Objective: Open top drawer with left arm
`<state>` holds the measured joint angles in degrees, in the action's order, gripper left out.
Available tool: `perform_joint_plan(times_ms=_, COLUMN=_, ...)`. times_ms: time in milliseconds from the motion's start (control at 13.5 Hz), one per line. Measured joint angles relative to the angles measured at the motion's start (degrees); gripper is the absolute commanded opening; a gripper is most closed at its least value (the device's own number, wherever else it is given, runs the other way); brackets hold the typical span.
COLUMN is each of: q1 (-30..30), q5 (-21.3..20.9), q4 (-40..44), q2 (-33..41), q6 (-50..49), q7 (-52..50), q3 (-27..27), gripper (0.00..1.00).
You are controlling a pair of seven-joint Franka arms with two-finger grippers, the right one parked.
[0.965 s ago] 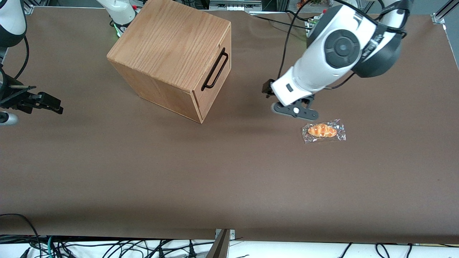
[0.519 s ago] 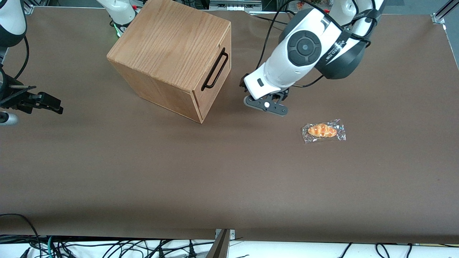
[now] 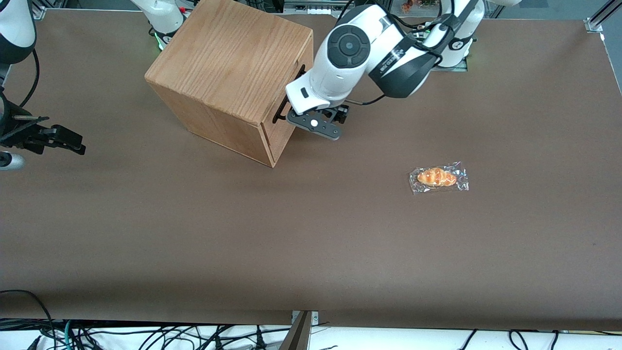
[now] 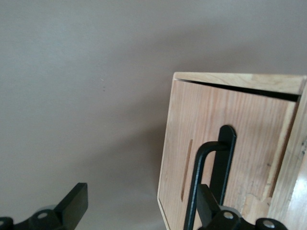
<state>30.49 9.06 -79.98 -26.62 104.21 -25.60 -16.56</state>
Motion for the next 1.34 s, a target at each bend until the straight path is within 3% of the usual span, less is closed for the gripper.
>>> perform_joint_plan(times_ms=1336, q1=2.8, q5=0.0, q4=-0.1, q2=-3.7, q6=1.4, q7=0.1, q3=0.0, gripper=1.0)
